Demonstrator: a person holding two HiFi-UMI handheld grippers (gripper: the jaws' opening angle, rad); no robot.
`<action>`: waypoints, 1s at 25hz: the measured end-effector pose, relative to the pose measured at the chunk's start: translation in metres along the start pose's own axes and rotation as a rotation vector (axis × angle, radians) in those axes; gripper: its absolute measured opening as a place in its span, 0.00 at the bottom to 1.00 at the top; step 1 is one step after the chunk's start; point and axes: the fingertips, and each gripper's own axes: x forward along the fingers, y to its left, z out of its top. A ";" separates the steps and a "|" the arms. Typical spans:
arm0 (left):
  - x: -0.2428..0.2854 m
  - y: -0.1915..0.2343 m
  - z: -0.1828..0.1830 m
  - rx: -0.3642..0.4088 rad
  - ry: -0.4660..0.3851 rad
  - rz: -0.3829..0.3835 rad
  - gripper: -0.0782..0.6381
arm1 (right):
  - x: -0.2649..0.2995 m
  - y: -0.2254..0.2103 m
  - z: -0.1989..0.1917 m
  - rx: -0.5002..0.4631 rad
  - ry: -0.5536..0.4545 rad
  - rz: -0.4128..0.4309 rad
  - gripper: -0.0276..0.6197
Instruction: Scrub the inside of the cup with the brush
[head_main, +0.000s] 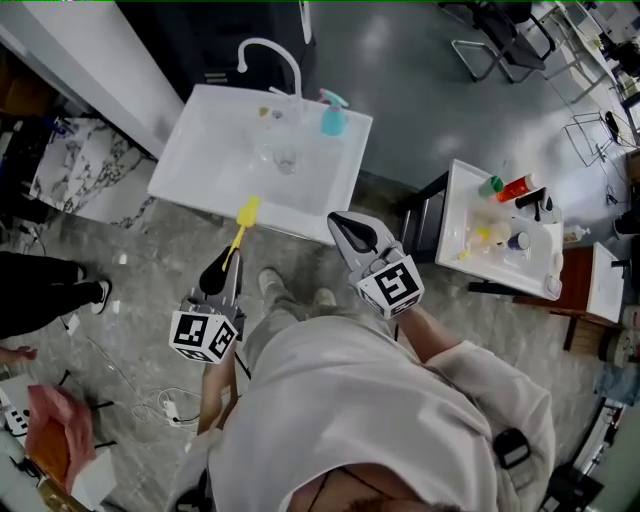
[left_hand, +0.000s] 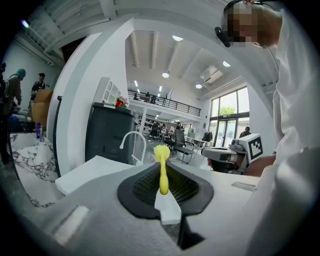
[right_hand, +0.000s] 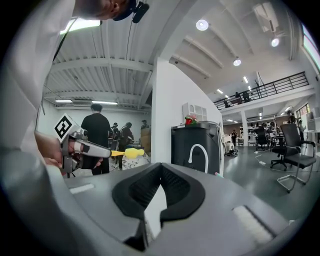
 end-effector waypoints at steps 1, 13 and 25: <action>0.005 0.006 0.000 -0.001 0.002 -0.006 0.16 | 0.007 -0.003 0.000 -0.002 0.002 -0.004 0.05; 0.063 0.089 0.013 -0.018 0.034 -0.137 0.17 | 0.101 -0.023 0.009 -0.016 0.038 -0.103 0.05; 0.103 0.151 0.022 -0.023 0.081 -0.272 0.16 | 0.171 -0.029 0.011 -0.010 0.071 -0.204 0.05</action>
